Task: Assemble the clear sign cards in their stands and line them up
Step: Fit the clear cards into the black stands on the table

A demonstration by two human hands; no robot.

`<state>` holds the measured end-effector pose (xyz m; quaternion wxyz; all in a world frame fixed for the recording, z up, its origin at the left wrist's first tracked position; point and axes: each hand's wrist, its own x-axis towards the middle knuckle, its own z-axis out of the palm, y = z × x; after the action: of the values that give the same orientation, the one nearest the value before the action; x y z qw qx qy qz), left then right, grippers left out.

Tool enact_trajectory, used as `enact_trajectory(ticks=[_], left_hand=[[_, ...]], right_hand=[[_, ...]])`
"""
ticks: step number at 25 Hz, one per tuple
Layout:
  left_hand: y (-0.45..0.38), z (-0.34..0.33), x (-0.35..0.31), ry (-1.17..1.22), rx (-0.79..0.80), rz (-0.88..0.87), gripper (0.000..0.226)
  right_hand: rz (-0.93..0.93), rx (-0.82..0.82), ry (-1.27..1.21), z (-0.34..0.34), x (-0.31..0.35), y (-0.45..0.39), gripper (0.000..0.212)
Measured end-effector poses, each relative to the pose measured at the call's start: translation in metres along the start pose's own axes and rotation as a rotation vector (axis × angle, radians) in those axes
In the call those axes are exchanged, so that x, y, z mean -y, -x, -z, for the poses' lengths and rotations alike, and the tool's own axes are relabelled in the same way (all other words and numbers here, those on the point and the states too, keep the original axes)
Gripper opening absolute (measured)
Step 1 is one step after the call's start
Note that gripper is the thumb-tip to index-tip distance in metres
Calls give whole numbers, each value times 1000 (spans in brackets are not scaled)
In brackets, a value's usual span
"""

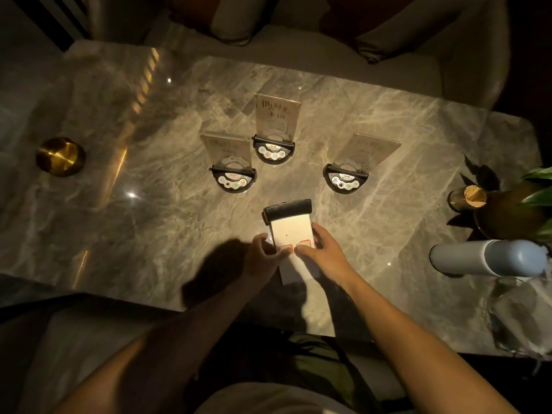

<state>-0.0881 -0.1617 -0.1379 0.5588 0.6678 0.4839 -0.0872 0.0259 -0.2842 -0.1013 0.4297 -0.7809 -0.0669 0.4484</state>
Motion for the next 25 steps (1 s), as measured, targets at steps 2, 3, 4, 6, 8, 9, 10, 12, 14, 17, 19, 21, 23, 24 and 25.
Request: enact_trajectory(ticks=[2,3,4,6,8,9,10,12,14,17,19,21,23,24,25], left_hand=[[2,0,5,48,54,-74,69],[2,0,6,47,62,-96,68],[1,2,5,51,67,-112,65],[0,7,2,44,60,-164,52],[-1,17,-11,69,57,-136,52],[-3,22,-19,104,83,-106,54],[-3,25,-28,130,101,-87,53],[-4,32,-46,167,93,-92,43],[-7,40,-61,227,109,-116,27],[-11,48,-83,301,114,-108,19],[-19,50,-93,339,129,-76,23],[-27,51,-100,364,152,-47,26],[-34,50,-104,386,162,-25,32],[-38,50,-105,385,167,-29,36],[-41,50,-106,385,173,-36,41]], right_hand=[[-7,-9,-34,-3,-1,4,49],[-9,-22,-48,-3,-1,6,50],[-7,-35,-66,-2,0,9,52],[-2,-79,-99,0,4,11,53],[8,-135,-103,5,10,11,46],[14,-152,-108,7,15,10,40],[9,-159,-119,10,18,8,34],[-7,-170,-163,14,26,4,24],[-35,-179,-265,19,39,1,19],[-34,-197,-455,27,60,-4,19],[-61,-163,-532,31,74,-8,22],[-102,-119,-556,33,82,-13,27],[-128,-80,-557,34,87,-17,40],[-131,-71,-545,34,89,-19,45],[-126,-64,-534,33,91,-20,48]])
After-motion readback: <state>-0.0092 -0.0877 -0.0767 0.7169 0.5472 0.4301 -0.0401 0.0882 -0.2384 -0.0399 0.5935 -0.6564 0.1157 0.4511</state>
